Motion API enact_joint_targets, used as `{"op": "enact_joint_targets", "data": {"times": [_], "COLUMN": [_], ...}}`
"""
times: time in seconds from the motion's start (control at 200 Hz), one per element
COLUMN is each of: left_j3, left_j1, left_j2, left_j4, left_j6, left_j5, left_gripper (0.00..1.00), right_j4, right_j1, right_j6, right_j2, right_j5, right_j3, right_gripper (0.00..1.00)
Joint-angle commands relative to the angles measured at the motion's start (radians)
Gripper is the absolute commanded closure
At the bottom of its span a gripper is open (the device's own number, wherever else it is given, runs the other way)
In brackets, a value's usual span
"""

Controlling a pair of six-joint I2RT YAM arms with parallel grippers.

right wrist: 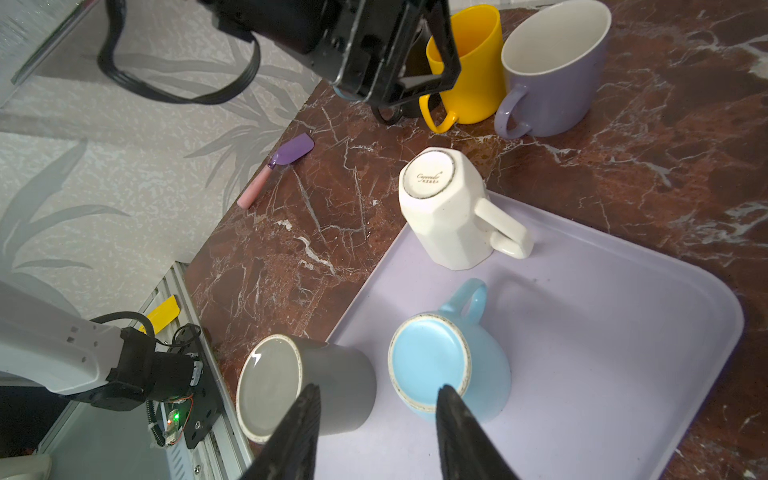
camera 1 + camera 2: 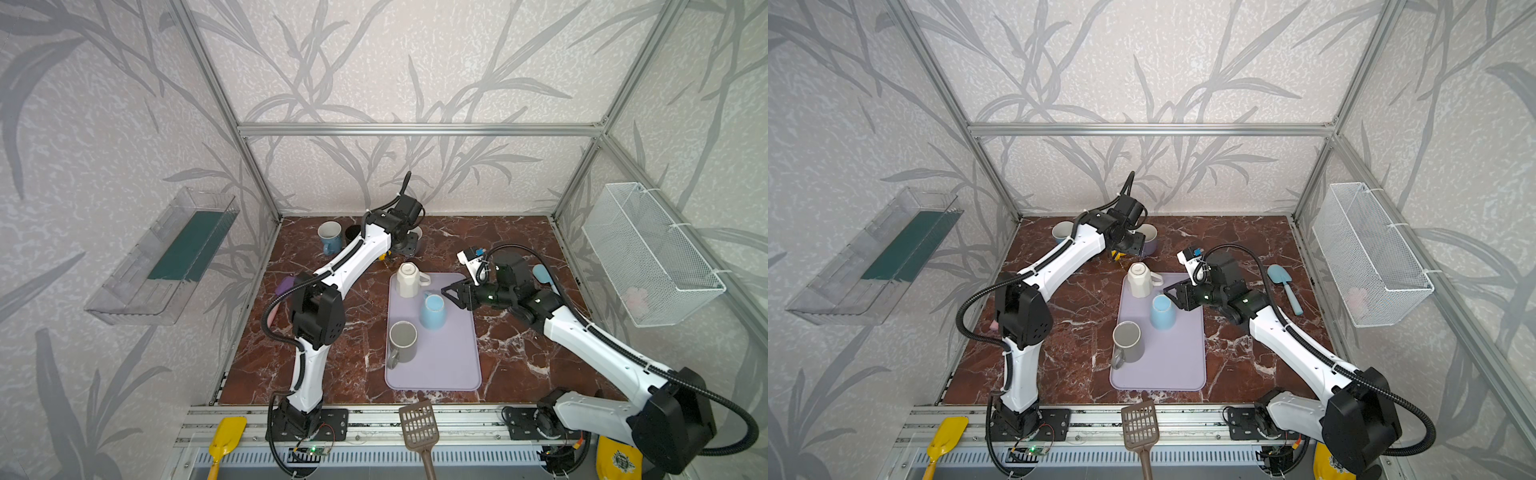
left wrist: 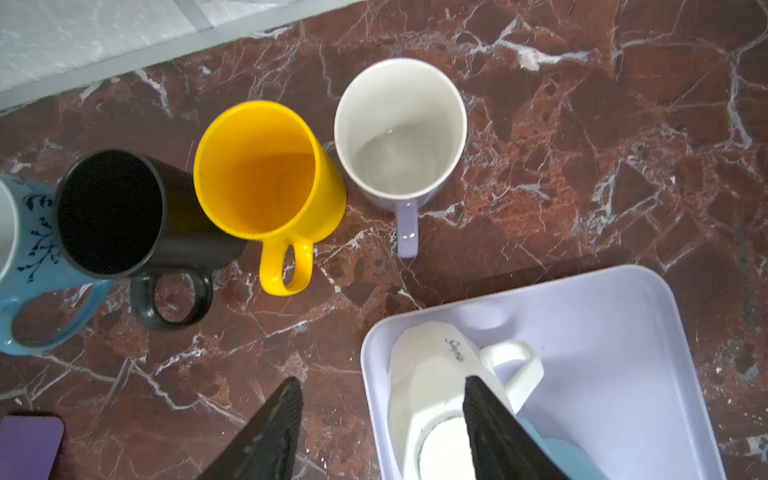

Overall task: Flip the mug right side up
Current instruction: 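Open the left gripper and move it over the upside-down grey mug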

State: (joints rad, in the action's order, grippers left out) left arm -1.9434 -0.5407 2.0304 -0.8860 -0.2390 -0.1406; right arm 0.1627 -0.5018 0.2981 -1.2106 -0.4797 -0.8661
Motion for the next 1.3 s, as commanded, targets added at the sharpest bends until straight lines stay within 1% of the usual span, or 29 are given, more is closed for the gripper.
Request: {"op": "enact_joint_targets", "data": {"times": [0.0, 0.255, 0.425, 0.48, 0.74, 0.855, 1.02, 1.165, 1.19, 1.294], "left_j3": [0.097, 0.396, 0.550, 0.583, 0.727, 0.768, 0.847, 0.897, 0.902, 0.913], "left_j1": [-0.003, -0.003, -0.004, -0.004, -0.004, -0.004, -0.005, -0.012, -0.014, -0.023], "left_j2": [-0.107, -0.343, -0.465, -0.489, -0.602, -0.660, -0.760, -0.819, -0.832, -0.887], "left_j4": [0.033, 0.091, 0.123, 0.123, 0.120, 0.049, -0.019, -0.104, -0.110, -0.101], "left_j6": [0.018, 0.033, 0.032, 0.022, -0.001, -0.023, -0.067, -0.083, -0.100, -0.104], "left_j5": [0.018, 0.029, 0.064, 0.073, 0.198, 0.213, 0.325, 0.333, 0.328, 0.405], "left_gripper": [0.36, 0.37, 0.38, 0.38, 0.41, 0.41, 0.44, 0.45, 0.45, 0.46], "right_j4": [-0.005, -0.054, -0.072, -0.078, -0.069, -0.048, -0.034, -0.036, -0.037, -0.031], "right_j1": [0.003, 0.002, 0.000, 0.001, -0.001, -0.001, -0.001, 0.001, 0.001, 0.002], "right_j6": [-0.005, 0.018, 0.021, 0.021, 0.011, 0.006, 0.011, 0.024, 0.026, 0.026], "right_j2": [-0.015, -0.049, -0.077, -0.088, -0.125, -0.132, -0.142, -0.148, -0.148, -0.155], "right_j5": [-0.010, -0.026, -0.031, -0.031, -0.036, -0.024, 0.012, 0.025, 0.029, 0.036], "right_j3": [0.013, 0.032, 0.024, 0.022, -0.002, -0.015, -0.016, -0.019, -0.020, -0.031], "right_gripper": [0.53, 0.53, 0.53, 0.53, 0.53, 0.53, 0.53, 0.53, 0.53, 0.53]}}
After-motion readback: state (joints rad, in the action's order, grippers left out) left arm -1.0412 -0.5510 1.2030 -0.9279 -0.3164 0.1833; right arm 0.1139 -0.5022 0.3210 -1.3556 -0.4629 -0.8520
